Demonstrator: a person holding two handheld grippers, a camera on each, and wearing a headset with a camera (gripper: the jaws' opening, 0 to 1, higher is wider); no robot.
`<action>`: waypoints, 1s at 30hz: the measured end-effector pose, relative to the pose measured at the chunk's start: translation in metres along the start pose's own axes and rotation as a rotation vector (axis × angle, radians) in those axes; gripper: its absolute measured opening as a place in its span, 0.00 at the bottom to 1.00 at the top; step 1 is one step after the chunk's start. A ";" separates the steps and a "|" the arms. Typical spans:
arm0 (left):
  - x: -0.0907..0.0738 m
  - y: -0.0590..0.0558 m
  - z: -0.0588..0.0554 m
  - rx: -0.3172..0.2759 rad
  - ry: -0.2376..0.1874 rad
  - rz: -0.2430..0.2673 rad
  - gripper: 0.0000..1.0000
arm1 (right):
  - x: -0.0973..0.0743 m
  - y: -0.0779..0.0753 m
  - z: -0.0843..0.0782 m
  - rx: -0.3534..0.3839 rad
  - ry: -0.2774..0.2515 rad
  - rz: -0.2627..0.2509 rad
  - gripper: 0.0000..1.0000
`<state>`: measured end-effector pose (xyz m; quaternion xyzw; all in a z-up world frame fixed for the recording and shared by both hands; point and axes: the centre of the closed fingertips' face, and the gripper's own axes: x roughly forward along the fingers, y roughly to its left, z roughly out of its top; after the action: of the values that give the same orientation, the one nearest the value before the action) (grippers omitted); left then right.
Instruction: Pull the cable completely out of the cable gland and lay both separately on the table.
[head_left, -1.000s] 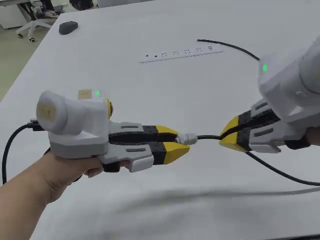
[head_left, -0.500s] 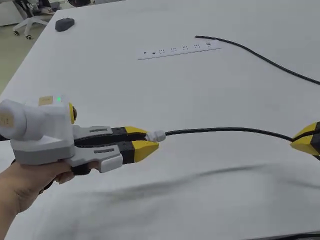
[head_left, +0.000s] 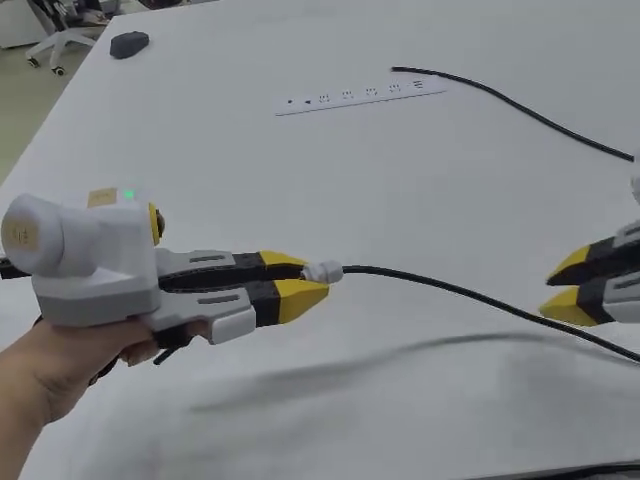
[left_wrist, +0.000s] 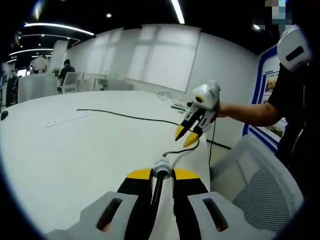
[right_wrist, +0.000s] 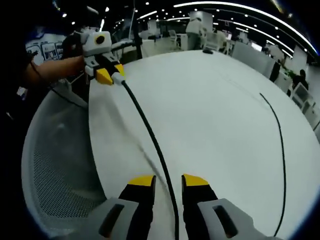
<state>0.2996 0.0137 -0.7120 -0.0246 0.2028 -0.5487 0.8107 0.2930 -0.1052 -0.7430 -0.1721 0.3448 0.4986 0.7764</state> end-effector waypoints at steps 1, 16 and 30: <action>0.001 -0.001 0.001 0.001 -0.002 -0.002 0.14 | 0.003 0.007 0.014 -0.008 -0.037 0.016 0.17; 0.006 -0.022 0.013 0.062 0.006 -0.057 0.14 | 0.040 0.060 0.082 -0.315 -0.073 0.186 0.04; -0.015 -0.016 0.009 0.063 -0.011 -0.030 0.14 | 0.039 0.038 0.070 -0.340 -0.052 0.133 0.00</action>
<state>0.2845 0.0191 -0.6953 -0.0049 0.1806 -0.5668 0.8038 0.2946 -0.0196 -0.7187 -0.2645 0.2459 0.6042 0.7103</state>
